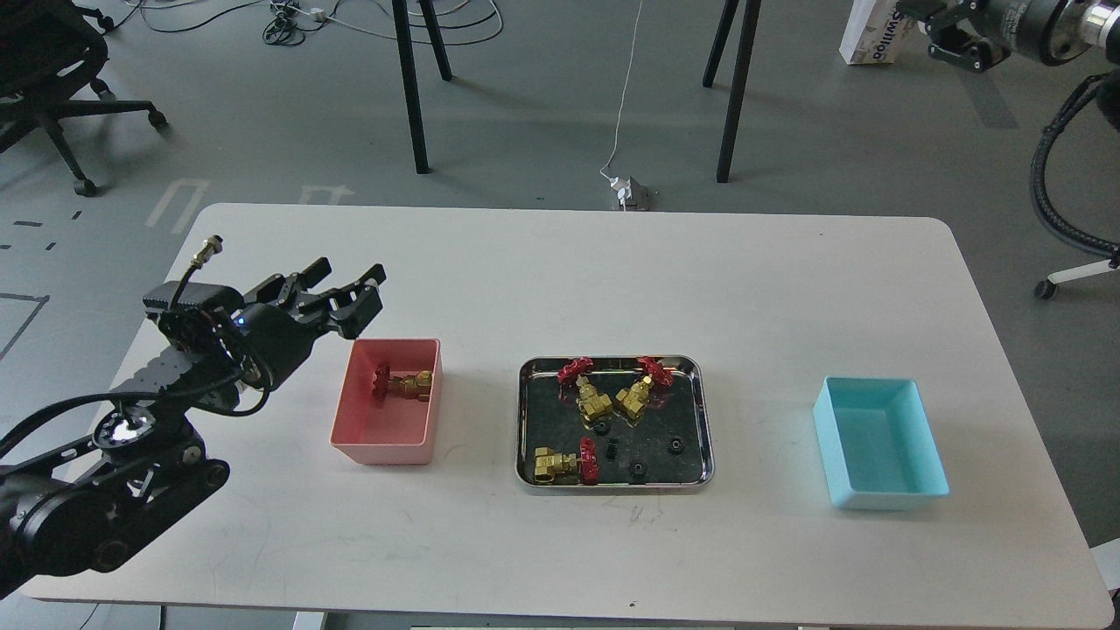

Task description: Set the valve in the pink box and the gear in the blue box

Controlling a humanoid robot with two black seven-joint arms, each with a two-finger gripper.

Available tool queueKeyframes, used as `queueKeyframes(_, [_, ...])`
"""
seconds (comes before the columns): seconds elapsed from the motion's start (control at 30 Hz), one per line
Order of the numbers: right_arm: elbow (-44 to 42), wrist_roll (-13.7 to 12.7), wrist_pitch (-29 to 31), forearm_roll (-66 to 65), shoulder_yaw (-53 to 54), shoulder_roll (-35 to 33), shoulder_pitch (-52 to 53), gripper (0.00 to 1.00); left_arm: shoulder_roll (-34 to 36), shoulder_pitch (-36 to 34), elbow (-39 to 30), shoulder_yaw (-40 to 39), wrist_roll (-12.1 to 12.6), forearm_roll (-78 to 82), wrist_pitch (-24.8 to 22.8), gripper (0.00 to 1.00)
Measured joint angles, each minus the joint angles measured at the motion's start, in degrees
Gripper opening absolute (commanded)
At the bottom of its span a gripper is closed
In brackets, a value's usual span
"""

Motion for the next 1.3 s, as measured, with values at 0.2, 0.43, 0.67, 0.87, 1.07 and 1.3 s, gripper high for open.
queueKeyframes(0.2, [10.5,0.2,5.3,-15.7,-12.7,4.6,0.7,0.98,2.8,-12.9,-0.1,-3.9,-0.4,-25.5,-2.8,0.99])
queueKeyframes(0.43, [15.6,4.6,10.1,-32.4,-33.3,7.4,4.1,0.98,3.9,-21.2,0.1,-9.4,-0.2,-38.2,-6.8,0.99])
queueKeyframes(0.67, [13.7,7.2,10.5,-45.1,-40.6,12.1,5.0,0.98,6.9,-25.3,1.0,-10.0,-0.1,-39.6,-7.4,0.99])
queueKeyframes(0.87, [10.2,9.2,10.5,-52.9,-46.0,18.1,4.2,0.97,8.0,-26.0,1.5,-10.1,-0.1,-39.6,-7.2,0.99])
queueKeyframes(1.07, [3.7,9.6,10.5,-56.7,-46.7,22.2,0.1,0.95,8.2,-27.1,1.6,-10.1,0.1,-39.6,-6.9,0.99])
queueKeyframes(1.3, [-2.3,11.7,10.5,-60.4,-46.8,26.7,-2.4,0.85,8.3,-28.2,1.6,-10.1,0.2,-39.6,-6.9,0.99])
